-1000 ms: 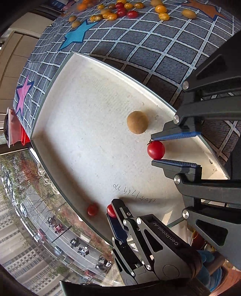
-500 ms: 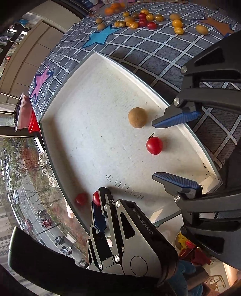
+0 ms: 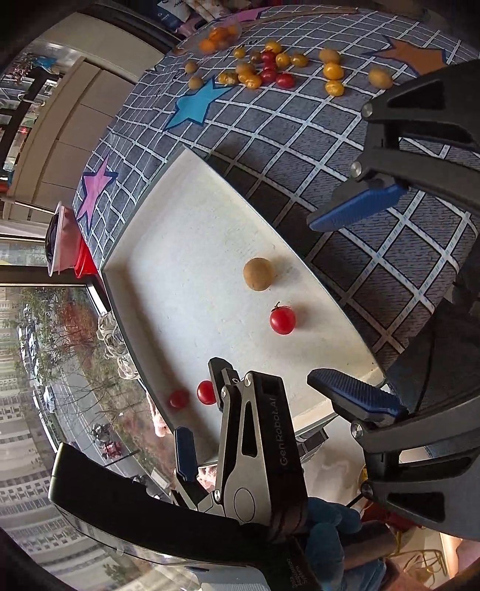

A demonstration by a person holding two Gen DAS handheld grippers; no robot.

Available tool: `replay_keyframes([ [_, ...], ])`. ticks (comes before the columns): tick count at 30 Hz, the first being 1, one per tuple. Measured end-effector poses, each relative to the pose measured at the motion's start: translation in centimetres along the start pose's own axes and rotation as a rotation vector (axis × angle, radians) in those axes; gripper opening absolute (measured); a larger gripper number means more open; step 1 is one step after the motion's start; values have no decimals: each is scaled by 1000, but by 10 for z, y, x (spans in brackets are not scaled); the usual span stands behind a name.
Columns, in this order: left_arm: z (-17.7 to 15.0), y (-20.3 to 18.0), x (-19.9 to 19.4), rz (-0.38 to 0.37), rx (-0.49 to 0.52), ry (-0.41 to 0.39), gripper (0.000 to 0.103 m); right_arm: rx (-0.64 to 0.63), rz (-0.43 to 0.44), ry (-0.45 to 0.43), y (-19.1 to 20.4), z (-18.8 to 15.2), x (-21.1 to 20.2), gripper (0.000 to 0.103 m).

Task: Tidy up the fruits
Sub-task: 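Return both tools to the fruits and grasp a brown fruit with the right tool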

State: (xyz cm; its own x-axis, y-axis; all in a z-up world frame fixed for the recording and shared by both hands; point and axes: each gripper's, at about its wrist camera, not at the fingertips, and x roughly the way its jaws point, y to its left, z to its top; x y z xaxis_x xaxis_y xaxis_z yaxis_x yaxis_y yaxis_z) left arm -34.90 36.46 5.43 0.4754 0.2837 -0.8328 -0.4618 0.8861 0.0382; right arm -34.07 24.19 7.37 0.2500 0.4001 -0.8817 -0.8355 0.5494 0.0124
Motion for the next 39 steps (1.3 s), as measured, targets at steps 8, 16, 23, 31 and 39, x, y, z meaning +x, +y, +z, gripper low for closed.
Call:
replay_keyframes([
  [8,12,-50,-24,-56,87,-41,86,184,-58,-11,-72,-41,-21,80],
  [16,15,-125,-33,-128,216,-38,86,431,-167,11,-156,-99,-30,80],
  [23,10,-195,-16,-185,319,-1,86,517,-221,-23,-195,-126,-33,80],
  [31,14,-249,9,-207,394,5,86,506,-207,-62,-204,-134,-28,80],
  [39,26,-279,30,-206,429,5,86,461,-210,-80,-205,-135,-22,79],
])
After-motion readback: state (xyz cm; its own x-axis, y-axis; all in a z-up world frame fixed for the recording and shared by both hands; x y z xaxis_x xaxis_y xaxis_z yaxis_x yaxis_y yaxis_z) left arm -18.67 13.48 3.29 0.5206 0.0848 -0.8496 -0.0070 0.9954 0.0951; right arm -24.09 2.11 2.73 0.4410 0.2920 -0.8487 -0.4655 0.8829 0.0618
